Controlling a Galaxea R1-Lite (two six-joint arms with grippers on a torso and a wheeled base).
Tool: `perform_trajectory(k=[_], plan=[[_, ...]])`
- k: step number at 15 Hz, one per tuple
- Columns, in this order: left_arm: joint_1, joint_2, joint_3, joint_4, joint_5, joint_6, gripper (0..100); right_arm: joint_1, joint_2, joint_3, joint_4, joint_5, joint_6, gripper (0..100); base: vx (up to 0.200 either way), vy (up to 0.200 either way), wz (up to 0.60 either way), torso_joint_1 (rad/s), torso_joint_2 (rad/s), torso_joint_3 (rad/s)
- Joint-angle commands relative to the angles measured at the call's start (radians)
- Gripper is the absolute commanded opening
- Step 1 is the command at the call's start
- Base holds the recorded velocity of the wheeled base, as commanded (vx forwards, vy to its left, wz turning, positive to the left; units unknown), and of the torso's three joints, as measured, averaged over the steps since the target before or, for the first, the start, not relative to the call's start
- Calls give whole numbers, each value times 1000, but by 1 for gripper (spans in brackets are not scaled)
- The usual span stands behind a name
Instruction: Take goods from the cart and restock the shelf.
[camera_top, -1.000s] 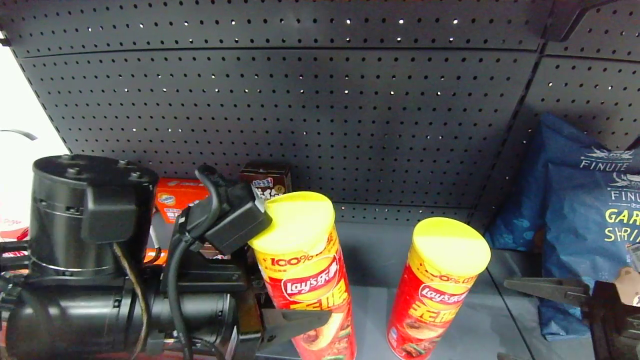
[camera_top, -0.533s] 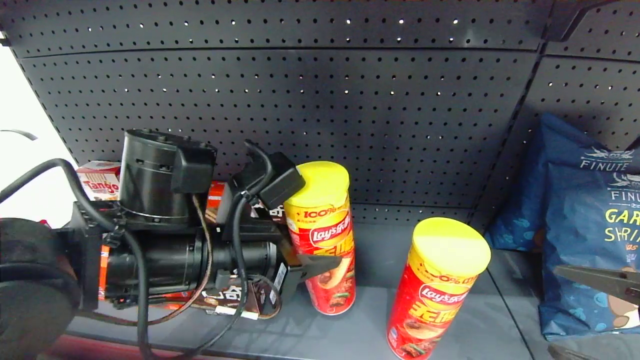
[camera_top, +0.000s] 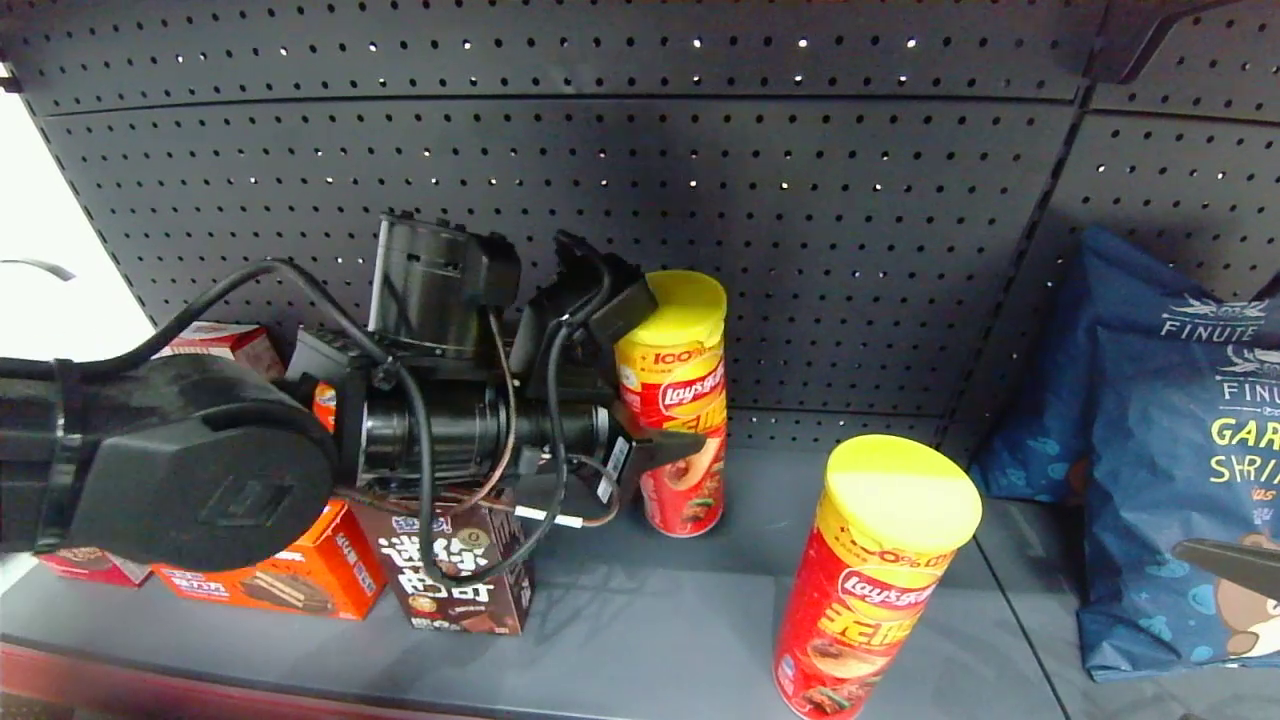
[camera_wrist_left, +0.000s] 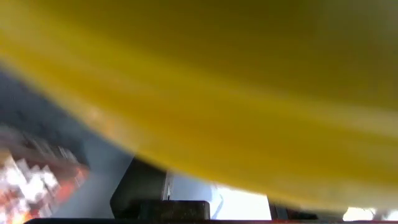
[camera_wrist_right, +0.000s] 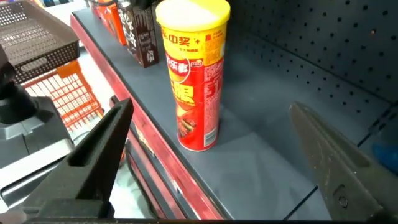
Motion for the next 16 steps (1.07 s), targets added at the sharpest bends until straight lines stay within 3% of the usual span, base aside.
perform_trajectory(k=[1,4,6,7,12,16], plan=[[-5,91,-97,4,-1,1,0,-1,0,-1,-1,0,-1,100,0,0,0,0,0,0],[-8,145,-140,-7,-1,18,0,-1,0,1,-1,-1,15,100,0,0,0,0,0,0],[10,168,-143,4,-13,107,0,-1,0,3,-1,-3,19,100,0,0,0,0,0,0],[24,175,-148,5,-50,124,0,-1,0,6,-1,-3,19,100,0,0,0,0,0,0],[39,229,-197,7,-111,129,0,-1,-14,13,-1,-3,19,100,0,0,0,0,0,0],[35,261,-223,11,-116,132,0,-22,-28,22,1,-1,21,100,0,0,0,0,0,0]])
